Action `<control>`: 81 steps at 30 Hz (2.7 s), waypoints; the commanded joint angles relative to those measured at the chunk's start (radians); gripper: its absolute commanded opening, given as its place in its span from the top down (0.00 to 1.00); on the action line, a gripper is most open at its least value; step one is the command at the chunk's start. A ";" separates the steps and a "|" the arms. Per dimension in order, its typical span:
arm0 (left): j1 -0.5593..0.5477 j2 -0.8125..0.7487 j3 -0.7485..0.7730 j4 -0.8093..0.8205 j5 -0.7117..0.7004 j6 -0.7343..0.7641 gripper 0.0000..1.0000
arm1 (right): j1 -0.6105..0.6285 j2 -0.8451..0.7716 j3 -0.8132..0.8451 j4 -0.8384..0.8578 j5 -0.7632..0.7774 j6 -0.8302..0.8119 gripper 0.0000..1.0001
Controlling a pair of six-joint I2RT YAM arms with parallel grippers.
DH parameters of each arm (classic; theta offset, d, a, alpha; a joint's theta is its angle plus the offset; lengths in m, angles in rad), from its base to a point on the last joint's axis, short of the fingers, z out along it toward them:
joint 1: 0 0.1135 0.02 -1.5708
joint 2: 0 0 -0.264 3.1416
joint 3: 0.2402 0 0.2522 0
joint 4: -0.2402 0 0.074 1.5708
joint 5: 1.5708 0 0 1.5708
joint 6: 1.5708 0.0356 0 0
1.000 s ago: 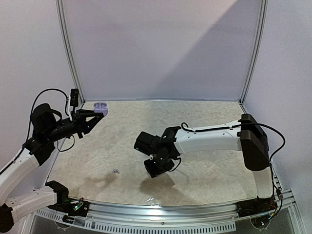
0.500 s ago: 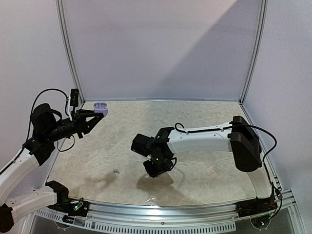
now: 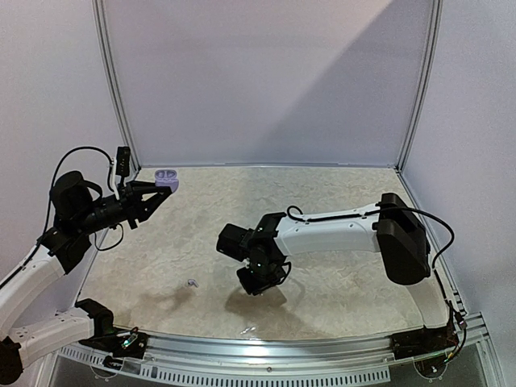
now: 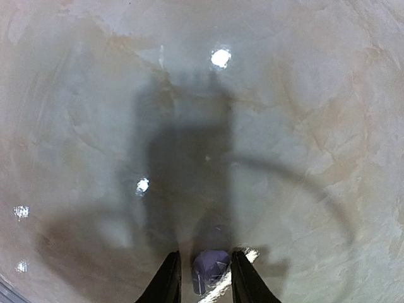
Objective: Insert the wireless bluetooth earbuds into the charging case
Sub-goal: Pick up the right earbud from the corner of the board, then insert the right earbud into the right side groove of the charging case.
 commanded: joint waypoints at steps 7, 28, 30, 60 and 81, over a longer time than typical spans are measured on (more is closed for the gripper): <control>0.014 0.001 -0.014 0.027 0.008 -0.009 1.00 | -0.010 0.046 0.023 0.009 -0.020 -0.007 0.71; 0.014 0.000 -0.017 0.034 0.012 -0.002 1.00 | -0.012 0.055 0.050 0.006 -0.006 -0.010 0.86; 0.014 -0.002 -0.020 0.037 0.019 0.009 1.00 | -0.012 0.040 0.054 0.012 0.003 -0.012 0.88; -0.173 0.054 0.049 0.497 0.000 0.439 1.00 | 0.088 -0.443 0.265 0.908 -0.105 -0.346 0.93; -0.188 0.065 0.182 0.358 0.165 0.323 1.00 | 0.117 -0.434 0.173 0.934 -0.213 -0.431 0.95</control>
